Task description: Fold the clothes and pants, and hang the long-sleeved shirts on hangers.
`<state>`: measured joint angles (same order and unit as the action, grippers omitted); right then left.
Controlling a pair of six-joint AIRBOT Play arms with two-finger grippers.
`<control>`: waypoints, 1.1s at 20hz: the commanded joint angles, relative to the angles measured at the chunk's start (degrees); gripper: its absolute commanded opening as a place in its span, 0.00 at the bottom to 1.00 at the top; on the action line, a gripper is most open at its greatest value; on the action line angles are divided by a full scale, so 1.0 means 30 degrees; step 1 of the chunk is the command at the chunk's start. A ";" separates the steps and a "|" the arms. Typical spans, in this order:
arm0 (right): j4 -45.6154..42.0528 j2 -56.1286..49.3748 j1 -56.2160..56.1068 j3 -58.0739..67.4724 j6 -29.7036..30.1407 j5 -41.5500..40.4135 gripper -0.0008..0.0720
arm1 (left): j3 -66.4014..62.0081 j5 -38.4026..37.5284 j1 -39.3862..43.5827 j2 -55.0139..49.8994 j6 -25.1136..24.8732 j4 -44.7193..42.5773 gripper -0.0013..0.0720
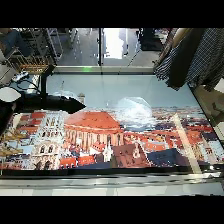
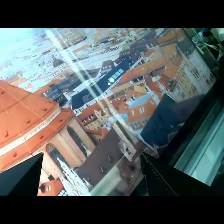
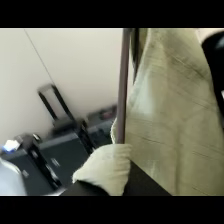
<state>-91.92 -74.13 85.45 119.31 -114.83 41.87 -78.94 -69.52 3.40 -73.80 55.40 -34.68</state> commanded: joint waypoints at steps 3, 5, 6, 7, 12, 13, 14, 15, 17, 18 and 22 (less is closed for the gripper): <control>0.1632 -0.1013 0.0466 0.0029 -0.0066 -0.3679 0.03 | -0.0007 -0.1596 -0.0015 0.0000 0.1137 0.0000 0.91; 0.1647 -0.1297 0.0466 0.0036 -0.0073 -0.4532 0.03 | -0.0007 -0.2455 -0.0015 0.0000 0.1180 0.0007 0.91; 0.1647 -0.1443 0.0466 0.0036 -0.0095 -0.4918 0.03 | -0.0007 -0.2820 -0.0015 0.0000 0.1494 0.0000 0.90; 0.1596 -0.1639 0.0466 0.0051 -0.0284 -0.4998 0.03 | 0.0000 -0.3104 -0.0007 0.0000 0.1727 0.0000 0.90; 0.2055 -0.2594 0.0466 0.0051 -0.0750 -0.5384 0.03 | 0.0000 -0.3351 -0.0007 0.0000 0.1945 0.0007 0.90; 0.2004 -0.2710 0.0474 0.0044 -0.1100 -0.5625 0.03 | 0.0000 -0.3351 -0.0007 0.0000 0.2098 0.0007 0.90; 0.2004 -0.2849 0.0474 0.0051 -0.1552 -0.5931 0.03 | 0.0000 -0.3359 -0.0007 0.0000 0.2317 0.0000 0.90; 0.2004 -0.2980 0.0474 0.0051 -0.2200 -0.6178 0.03 | 0.0000 -0.3359 0.0000 0.0000 0.2492 0.0000 0.90; 0.2055 -0.3242 0.0466 0.0051 -0.2368 -0.6273 0.03 | 0.0000 -0.3359 0.0015 0.0000 0.2492 0.0000 0.90; 0.1974 -0.3344 0.0466 0.0051 -0.2339 -0.5996 0.03 | 0.0000 -0.3359 0.0044 0.0000 0.2484 0.0000 0.90; 0.1202 -0.3424 0.0466 0.0044 -0.2208 -0.5457 0.03 | 0.0000 -0.3359 0.0066 0.0000 0.2484 0.0007 0.90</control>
<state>-87.33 -84.01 86.85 119.48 -120.90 23.62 -78.94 -79.55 3.55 -73.80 62.67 -34.65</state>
